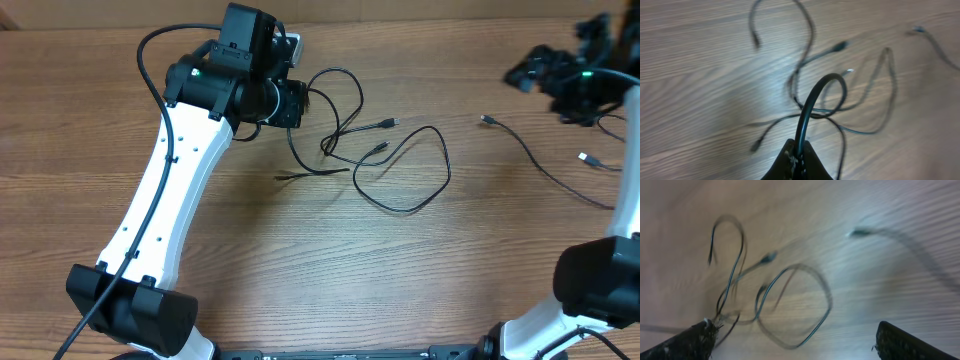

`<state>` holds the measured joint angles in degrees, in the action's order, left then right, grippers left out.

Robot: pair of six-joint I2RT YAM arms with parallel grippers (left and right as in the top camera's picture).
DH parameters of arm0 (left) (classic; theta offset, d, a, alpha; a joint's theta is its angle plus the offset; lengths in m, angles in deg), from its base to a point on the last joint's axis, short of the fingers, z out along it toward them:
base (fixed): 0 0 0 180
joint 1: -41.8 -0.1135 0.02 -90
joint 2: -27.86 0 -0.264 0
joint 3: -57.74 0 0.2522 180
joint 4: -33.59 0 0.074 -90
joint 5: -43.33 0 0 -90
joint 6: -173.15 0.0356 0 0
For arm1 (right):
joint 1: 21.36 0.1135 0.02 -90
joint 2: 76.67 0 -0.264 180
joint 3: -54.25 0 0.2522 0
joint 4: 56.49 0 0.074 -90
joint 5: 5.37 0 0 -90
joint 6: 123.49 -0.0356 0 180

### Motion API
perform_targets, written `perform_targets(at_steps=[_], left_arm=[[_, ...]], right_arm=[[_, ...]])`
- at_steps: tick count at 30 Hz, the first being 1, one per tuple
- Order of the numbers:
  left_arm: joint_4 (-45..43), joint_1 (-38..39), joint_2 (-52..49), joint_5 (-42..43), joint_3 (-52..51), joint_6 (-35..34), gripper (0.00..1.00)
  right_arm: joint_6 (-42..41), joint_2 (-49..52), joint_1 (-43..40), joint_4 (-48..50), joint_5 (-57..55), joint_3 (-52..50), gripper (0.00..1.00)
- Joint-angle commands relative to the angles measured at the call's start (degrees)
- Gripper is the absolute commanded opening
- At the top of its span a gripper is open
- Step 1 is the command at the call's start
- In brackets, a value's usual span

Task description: Untangle cables

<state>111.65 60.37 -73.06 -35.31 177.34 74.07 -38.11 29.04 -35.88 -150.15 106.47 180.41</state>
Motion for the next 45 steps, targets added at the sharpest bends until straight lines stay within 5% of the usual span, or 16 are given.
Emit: perform_targets(at_steps=[1,15,29,40,45], left_arm=[[0.02,0.22,0.52,-11.82,0.7,-3.06,0.04],[1.49,0.22,0.48,-15.3,0.66,-7.89,0.04],[3.04,0.26,0.44,-14.32,0.63,-7.87,0.04],[3.37,0.26,0.44,-14.32,0.63,-7.82,0.04],[3.39,0.26,0.44,-14.32,0.63,-7.8,0.04]], right_arm=[[-4.85,-0.09,5.88,1.9,1.36,-6.38,1.0],[-30.29,-0.09,23.69,26.23,1.4,-33.11,0.95],[-52.65,-0.09,34.99,49.68,-10.14,-43.12,0.8],[-61.64,0.66,37.66,57.0,-18.34,-48.19,0.63],[-61.59,1.05,37.66,59.04,-18.36,-48.76,0.39]])
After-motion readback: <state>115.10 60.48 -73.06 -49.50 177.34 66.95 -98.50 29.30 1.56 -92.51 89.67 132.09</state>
